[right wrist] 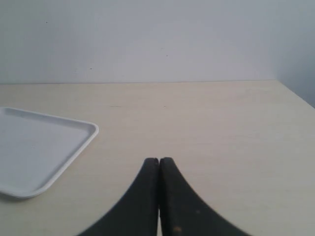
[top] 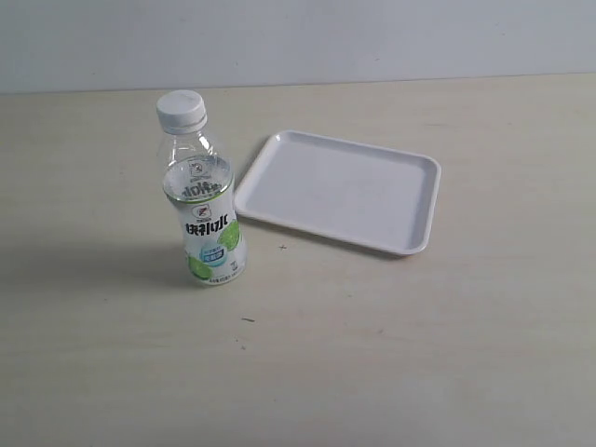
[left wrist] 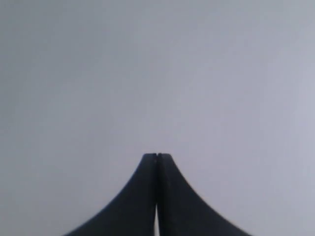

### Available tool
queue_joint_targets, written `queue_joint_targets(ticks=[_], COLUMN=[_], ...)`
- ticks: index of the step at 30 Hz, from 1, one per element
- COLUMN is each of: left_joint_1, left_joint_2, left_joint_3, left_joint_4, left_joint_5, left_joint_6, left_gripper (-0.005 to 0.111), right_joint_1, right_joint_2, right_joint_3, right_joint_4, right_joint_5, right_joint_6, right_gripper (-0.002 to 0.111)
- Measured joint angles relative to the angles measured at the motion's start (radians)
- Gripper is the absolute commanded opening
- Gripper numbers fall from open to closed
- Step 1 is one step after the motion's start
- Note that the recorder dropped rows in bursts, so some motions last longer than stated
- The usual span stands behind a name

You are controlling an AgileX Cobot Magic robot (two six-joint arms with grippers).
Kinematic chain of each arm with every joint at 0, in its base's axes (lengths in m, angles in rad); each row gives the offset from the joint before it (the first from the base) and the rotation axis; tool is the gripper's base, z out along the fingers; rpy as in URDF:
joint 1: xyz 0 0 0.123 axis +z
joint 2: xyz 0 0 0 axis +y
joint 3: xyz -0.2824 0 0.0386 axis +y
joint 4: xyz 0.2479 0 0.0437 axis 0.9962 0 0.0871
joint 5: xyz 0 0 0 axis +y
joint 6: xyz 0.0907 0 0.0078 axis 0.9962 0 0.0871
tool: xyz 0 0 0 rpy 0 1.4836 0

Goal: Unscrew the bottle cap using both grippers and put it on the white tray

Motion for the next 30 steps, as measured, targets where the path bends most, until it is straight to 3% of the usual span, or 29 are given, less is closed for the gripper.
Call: queue_joint_targets(ticks=[2,5,10,14,19,22,25,30], left_joint_1=[0.0,0.0,0.0,0.0,0.0,0.0,0.0,0.0], left_joint_2=[-0.002,0.031,0.255,0.464,0.776,0.964,1.11,1.312], left_joint_3=[0.0,-0.08,-0.269,-0.319,-0.32,-0.32,-0.32,-0.302], left_joint_4=[-0.001,-0.002,0.018,0.09,0.272,0.43,0.594,0.818], left_joint_5=[-0.178,-0.295,-0.219,-0.146,-0.044,-0.049,-0.144,-0.416], left_joint_6=[-0.057,-0.011,0.037,0.04,0.005,-0.046,-0.069,-0.053], left_gripper=[0.0,0.0,0.0,0.0,0.0,0.0,0.0,0.0], right_joint_1=[0.0,0.0,0.0,0.0,0.0,0.0,0.0,0.0], right_joint_2=[0.0,0.0,0.0,0.0,0.0,0.0,0.0,0.0], right_joint_3=[0.0,0.0,0.0,0.0,0.0,0.0,0.0,0.0], right_joint_4=[0.0,0.0,0.0,0.0,0.0,0.0,0.0,0.0], right_joint_5=[0.0,0.0,0.0,0.0,0.0,0.0,0.0,0.0], right_joint_6=[0.0,0.0,0.0,0.0,0.0,0.0,0.0,0.0], right_gripper=[0.0,0.0,0.0,0.0,0.0,0.0,0.0,0.0])
